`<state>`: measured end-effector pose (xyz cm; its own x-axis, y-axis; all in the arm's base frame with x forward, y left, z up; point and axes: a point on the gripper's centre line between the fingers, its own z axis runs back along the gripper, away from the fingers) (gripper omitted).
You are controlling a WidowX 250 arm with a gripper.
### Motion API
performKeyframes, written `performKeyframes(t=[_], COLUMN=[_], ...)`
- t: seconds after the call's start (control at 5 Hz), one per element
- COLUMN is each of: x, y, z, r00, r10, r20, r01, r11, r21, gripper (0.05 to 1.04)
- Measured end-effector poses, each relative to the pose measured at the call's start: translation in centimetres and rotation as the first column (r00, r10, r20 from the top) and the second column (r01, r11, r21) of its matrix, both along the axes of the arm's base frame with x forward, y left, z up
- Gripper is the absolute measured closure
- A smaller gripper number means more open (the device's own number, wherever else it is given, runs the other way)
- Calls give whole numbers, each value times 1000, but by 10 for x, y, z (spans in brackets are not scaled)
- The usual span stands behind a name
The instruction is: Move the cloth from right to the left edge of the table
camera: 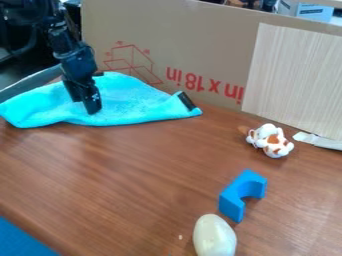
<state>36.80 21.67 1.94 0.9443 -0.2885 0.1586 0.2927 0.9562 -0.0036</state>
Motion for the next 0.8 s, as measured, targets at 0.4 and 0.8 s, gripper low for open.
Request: performKeyframes(t=[0.4, 0.8], x=[-21, -33], y=[-6, 28], z=[9, 91], r00=[1000, 986], r10=[5, 121], r20=[2, 114], r01=[-4, -89], r11=[994, 963], r21=[-108, -255], gripper=[85, 84])
